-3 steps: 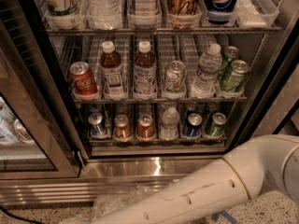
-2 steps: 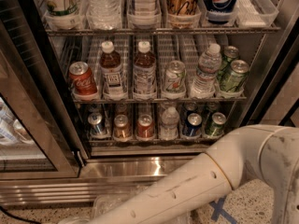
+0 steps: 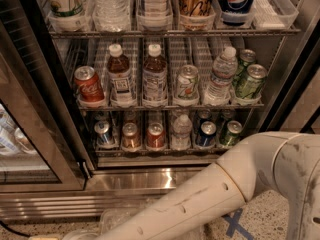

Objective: Pick redbull can from bottom shelf of fridge

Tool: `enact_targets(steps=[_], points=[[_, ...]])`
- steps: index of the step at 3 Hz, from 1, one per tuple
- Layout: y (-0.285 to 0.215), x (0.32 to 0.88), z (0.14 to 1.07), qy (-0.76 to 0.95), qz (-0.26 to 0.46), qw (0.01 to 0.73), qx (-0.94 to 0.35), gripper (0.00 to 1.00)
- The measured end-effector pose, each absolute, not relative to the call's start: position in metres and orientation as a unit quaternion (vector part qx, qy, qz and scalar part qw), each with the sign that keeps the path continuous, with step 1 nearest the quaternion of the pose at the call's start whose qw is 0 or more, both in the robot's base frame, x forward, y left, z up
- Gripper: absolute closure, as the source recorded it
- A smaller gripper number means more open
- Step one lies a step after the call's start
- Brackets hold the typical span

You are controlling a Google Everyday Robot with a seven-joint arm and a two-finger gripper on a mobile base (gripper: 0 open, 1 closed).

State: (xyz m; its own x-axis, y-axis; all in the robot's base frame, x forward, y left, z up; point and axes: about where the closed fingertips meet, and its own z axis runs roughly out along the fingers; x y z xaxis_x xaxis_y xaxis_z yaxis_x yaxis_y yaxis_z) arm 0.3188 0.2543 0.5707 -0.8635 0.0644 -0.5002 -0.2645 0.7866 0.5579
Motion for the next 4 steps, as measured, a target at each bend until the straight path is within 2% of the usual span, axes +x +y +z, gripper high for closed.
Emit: enact_targets(steps=[1,2,3,4], points=[[0.247,0.325,0.570,0.899,0.341,0.272,-0.037,0.00],[0.196,0.342,0.540,0.884,0.353,0.303,0.056,0.00],[0.151,0.373,0.531,0.854,0.355,0.361,0.123,0.00],[0.133,0.406,0.551,0.816,0.368,0.425,0.133,0.00]])
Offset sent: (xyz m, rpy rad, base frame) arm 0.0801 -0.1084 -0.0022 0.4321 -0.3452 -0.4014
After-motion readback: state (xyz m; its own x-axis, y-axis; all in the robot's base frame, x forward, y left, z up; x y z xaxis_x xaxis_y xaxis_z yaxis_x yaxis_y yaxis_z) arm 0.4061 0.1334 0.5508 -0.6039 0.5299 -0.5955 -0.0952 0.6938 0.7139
